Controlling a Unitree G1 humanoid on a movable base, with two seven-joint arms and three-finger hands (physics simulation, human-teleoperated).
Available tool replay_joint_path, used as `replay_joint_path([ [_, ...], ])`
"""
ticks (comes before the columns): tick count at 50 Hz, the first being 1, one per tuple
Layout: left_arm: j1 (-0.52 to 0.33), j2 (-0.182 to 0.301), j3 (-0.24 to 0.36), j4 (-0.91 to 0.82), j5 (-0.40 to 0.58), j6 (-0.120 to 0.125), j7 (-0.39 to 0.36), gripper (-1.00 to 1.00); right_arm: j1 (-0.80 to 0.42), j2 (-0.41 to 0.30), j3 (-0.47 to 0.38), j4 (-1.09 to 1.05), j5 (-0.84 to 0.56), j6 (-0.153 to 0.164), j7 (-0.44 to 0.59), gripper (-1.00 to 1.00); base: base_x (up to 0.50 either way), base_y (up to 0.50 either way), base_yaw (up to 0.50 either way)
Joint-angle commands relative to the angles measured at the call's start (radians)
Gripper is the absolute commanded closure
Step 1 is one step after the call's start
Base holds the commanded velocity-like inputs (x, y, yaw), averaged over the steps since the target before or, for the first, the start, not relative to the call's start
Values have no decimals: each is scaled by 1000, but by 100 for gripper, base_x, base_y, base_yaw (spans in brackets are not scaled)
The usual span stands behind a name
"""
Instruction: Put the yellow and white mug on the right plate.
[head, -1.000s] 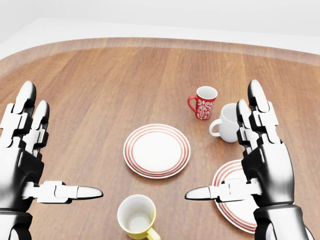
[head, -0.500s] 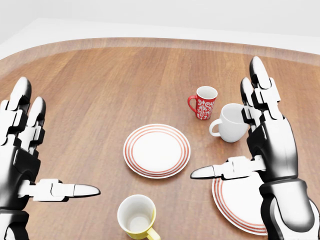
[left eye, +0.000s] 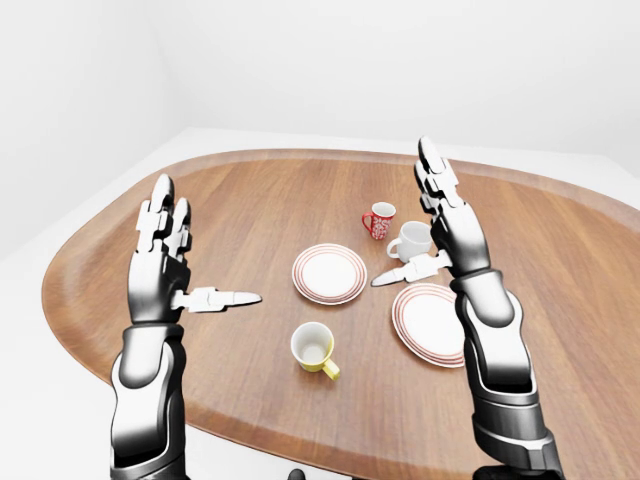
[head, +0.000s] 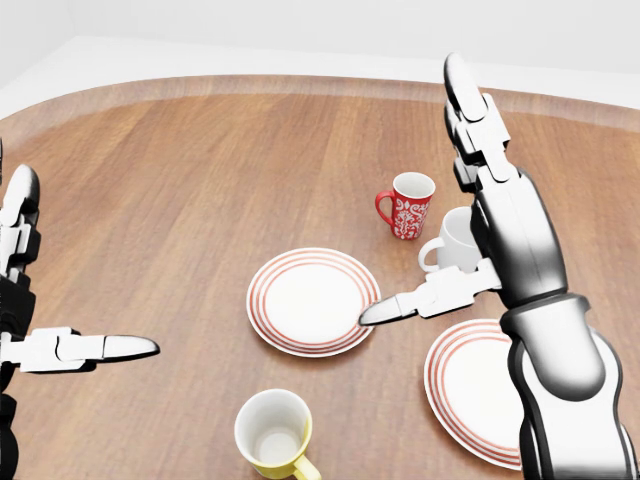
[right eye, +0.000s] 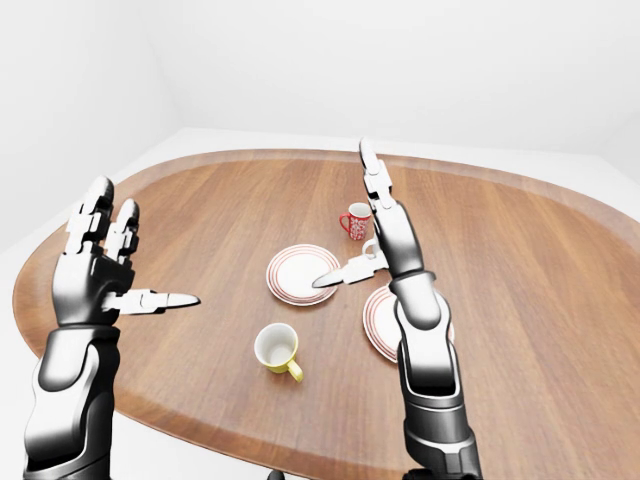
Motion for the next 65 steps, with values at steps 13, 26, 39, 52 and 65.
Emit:
replay_joint_path([
  [13,-22,31,41,18,-24,0,-9,-97,-159,-19,39,90,-185,0,123,-100,0,0,0],
  [26,-23,37,54,-2,-34,0,-14,-97,-182,-3,73,207,-399,0,174,-100,0,0,0],
  [39,-27,42,57,2,-36,0,-14,-97,-194,17,95,267,-564,0,182,-100,0,0,0],
  [52,-25,40,56,0,-35,0,-17,-97,-182,40,111,315,-647,0,186,-100,0,0,0],
  [65,-28,42,61,2,-36,0,-20,-97,-217,57,123,417,-631,0,147,-100,0,0,0],
])
